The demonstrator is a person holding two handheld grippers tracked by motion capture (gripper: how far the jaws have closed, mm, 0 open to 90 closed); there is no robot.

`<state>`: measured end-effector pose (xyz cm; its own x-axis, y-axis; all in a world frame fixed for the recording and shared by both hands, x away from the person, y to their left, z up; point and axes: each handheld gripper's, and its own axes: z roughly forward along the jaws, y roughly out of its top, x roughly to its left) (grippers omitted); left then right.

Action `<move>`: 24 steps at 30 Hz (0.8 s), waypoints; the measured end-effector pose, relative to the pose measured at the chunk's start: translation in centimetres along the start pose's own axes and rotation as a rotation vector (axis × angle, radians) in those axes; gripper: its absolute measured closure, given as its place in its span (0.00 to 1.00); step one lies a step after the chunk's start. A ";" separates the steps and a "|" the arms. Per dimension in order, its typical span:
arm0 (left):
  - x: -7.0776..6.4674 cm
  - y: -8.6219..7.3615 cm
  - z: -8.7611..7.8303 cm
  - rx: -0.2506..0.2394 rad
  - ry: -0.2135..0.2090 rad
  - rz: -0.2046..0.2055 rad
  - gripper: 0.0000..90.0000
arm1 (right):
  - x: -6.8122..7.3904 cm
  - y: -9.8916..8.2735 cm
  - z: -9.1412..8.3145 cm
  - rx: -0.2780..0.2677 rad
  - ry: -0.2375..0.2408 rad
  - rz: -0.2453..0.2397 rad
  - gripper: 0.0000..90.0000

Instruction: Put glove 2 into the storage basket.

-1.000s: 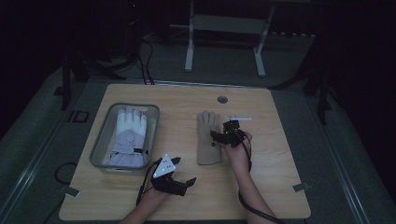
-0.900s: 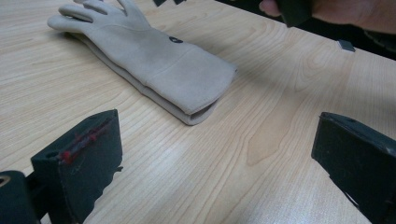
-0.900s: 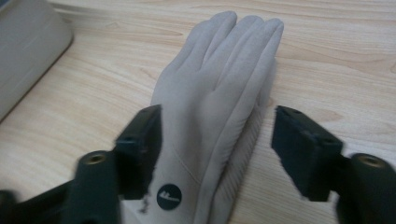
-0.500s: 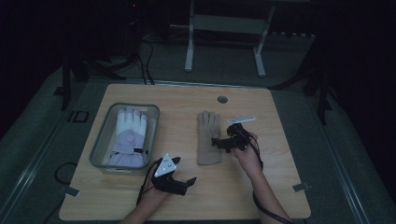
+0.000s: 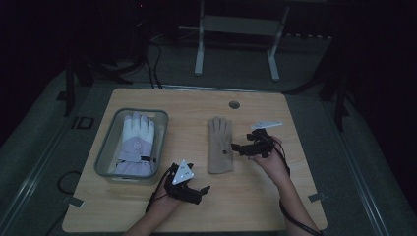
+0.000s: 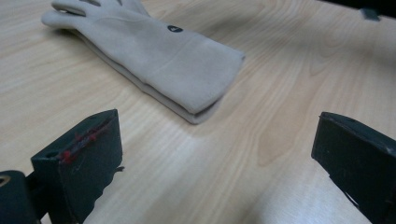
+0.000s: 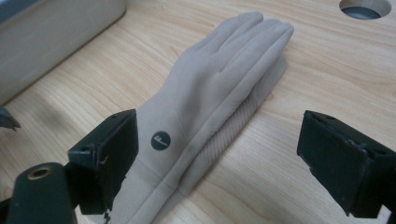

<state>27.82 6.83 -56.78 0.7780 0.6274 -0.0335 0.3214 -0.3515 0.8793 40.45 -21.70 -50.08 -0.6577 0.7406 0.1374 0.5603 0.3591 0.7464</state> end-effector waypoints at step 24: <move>-0.1 4.6 3.3 0.141 -0.032 0.196 0.18 | -2.6 3.7 3.7 0.021 -0.024 0.045 0.26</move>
<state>30.98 2.88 -54.26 0.8491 0.5158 0.1144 0.2329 -0.5597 0.7953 46.07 -20.21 -50.05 -0.6191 0.7699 0.1546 0.5998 0.3366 0.7259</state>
